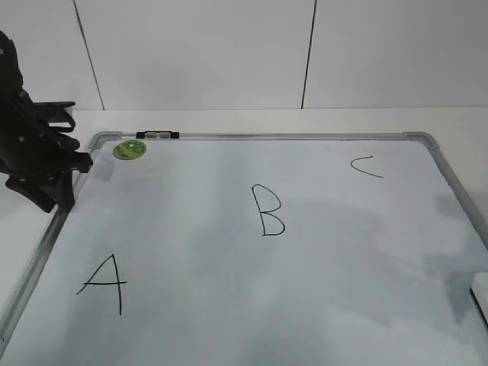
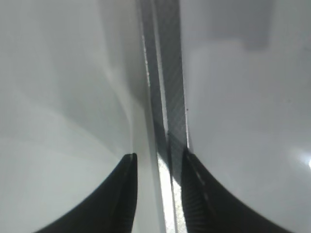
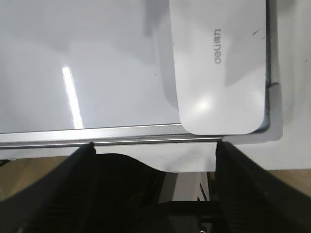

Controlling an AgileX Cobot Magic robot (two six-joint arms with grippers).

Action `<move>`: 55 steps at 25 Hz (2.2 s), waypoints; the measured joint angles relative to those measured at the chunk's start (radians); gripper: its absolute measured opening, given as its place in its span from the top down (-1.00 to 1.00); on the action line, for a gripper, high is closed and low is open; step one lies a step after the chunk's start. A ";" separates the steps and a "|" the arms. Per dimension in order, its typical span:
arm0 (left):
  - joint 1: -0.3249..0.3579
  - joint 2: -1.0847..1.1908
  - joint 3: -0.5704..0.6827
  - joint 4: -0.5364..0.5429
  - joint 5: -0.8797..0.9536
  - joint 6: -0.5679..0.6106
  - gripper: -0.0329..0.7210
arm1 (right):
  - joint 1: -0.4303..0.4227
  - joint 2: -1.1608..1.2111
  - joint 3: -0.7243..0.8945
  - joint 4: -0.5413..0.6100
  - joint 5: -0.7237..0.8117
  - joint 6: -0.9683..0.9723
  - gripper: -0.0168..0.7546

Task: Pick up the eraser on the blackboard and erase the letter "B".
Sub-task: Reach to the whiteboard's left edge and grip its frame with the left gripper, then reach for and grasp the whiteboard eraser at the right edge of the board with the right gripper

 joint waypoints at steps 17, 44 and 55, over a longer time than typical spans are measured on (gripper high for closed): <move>0.000 0.009 -0.006 -0.002 0.009 0.000 0.65 | 0.000 0.000 0.000 0.001 0.002 0.000 -0.56; 0.000 0.011 -0.010 -0.009 0.014 -0.026 0.86 | 0.000 0.073 0.000 -0.135 -0.076 0.011 -0.67; 0.000 0.011 -0.010 -0.009 0.018 -0.026 0.86 | 0.000 0.261 0.000 -0.162 -0.199 0.013 -0.67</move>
